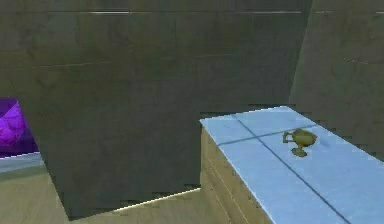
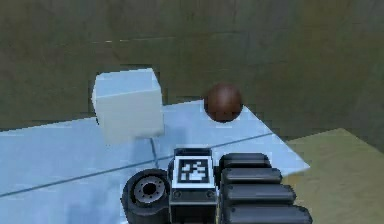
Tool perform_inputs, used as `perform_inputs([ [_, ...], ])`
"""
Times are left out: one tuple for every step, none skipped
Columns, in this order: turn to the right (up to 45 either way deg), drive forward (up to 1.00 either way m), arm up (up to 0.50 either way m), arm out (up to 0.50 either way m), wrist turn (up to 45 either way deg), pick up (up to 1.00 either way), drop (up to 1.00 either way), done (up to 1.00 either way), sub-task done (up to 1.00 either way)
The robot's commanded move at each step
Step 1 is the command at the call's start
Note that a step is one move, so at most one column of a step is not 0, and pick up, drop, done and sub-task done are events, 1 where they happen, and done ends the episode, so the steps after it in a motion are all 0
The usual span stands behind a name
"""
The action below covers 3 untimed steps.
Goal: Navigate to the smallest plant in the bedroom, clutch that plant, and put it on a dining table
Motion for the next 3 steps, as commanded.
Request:
perform_inputs([
  [-45.0, 0.0, 0.0, 0.0, 0.0, 0.0, 0.0, 0.0, 0.0],
  [-45.0, 0.0, 0.0, 0.0, 0.0, 0.0, 0.0, 0.0, 0.0],
  [-15.0, 0.0, 0.0, 0.0, 0.0, 0.0, 0.0, 0.0, 0.0],
])
